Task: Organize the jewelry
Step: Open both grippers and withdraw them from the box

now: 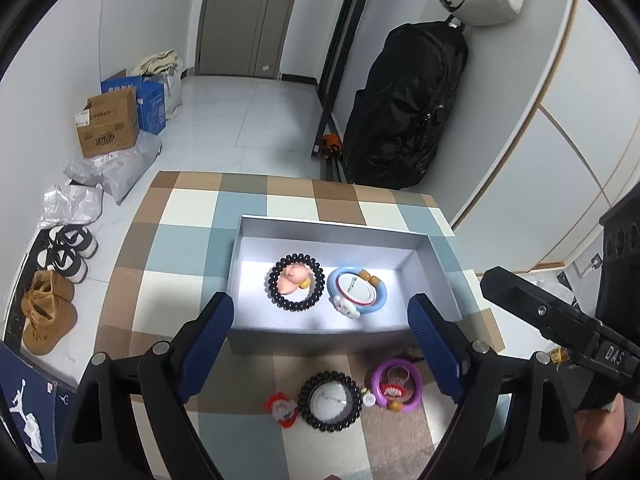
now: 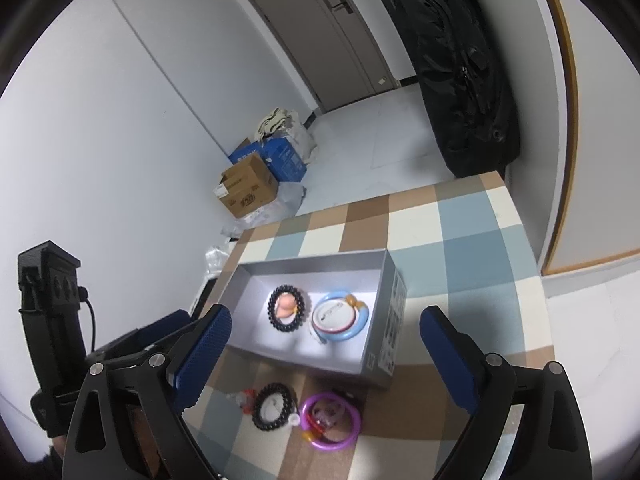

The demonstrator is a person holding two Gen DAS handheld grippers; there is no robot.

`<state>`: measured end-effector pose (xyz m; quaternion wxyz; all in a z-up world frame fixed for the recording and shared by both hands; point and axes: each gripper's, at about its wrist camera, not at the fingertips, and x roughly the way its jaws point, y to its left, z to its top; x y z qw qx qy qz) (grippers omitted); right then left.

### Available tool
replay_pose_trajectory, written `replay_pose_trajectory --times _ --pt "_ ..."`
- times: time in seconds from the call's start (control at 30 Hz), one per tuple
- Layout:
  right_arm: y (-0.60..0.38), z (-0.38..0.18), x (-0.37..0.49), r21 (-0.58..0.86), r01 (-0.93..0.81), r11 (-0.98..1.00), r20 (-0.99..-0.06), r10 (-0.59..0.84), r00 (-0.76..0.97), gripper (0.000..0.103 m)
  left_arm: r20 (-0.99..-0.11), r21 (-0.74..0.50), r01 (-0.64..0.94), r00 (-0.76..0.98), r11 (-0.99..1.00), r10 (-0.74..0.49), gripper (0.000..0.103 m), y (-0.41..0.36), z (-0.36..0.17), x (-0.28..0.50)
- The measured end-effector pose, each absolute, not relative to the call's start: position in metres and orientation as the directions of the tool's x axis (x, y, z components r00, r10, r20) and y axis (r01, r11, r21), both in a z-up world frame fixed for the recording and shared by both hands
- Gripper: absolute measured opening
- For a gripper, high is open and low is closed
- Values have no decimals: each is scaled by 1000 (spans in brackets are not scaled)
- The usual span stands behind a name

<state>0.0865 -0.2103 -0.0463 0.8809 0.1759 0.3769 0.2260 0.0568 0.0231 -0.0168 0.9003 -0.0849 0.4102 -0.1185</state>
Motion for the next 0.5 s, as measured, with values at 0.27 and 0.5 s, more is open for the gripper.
replay_pose_trajectory --times 0.27,0.5 --pt "-213 -47 70 461 -263 847 -593 515 619 101 -747 -304 47 608 952 -269 86 52 -29 48" --pt "-209 -49 57 444 -271 854 -604 509 613 103 -780 -376 -34 552 926 -296 86 76 -52 44"
